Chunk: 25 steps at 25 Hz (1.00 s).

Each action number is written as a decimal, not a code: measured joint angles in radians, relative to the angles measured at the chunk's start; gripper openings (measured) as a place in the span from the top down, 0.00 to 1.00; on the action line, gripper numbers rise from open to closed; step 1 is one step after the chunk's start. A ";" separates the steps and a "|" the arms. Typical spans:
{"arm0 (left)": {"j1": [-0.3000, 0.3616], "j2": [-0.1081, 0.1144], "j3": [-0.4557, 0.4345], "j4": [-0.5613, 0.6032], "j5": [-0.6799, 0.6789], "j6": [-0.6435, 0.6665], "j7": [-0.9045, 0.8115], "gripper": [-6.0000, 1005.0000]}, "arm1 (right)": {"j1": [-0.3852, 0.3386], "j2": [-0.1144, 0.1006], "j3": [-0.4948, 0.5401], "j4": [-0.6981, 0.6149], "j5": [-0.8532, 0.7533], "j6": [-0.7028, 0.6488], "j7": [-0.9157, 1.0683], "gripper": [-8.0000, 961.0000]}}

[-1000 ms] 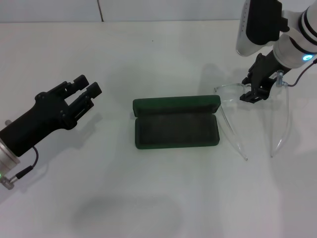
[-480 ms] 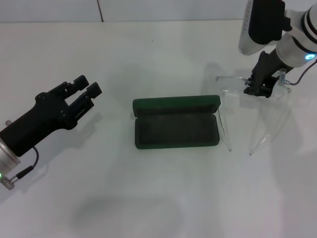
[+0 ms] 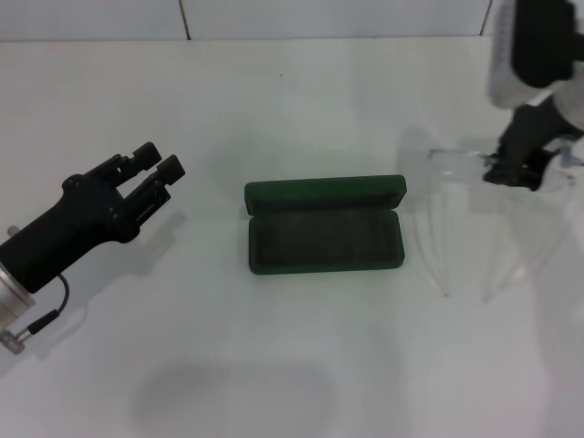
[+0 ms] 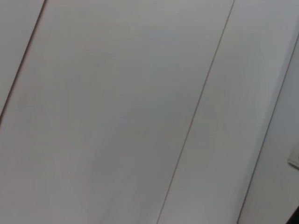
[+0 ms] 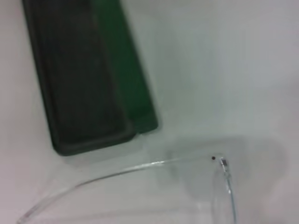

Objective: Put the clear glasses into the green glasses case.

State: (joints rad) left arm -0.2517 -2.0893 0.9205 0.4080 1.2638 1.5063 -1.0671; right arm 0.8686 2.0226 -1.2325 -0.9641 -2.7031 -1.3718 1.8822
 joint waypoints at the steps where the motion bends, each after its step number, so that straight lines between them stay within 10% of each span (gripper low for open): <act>1: 0.000 0.000 0.000 0.000 -0.002 0.001 -0.001 0.62 | -0.028 0.000 0.001 -0.056 0.004 -0.025 0.001 0.84; 12: -0.053 0.007 0.005 0.012 -0.011 0.259 -0.003 0.64 | -0.348 -0.003 0.026 -0.571 0.418 -0.161 0.050 0.87; 25: -0.159 -0.001 0.087 0.015 -0.028 0.455 -0.028 0.67 | -0.531 0.000 0.018 -0.386 1.038 -0.098 -0.210 0.87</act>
State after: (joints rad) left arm -0.4103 -2.0908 1.0079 0.4230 1.2359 1.9615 -1.0952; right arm 0.3380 2.0225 -1.2146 -1.3497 -1.6651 -1.4698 1.6722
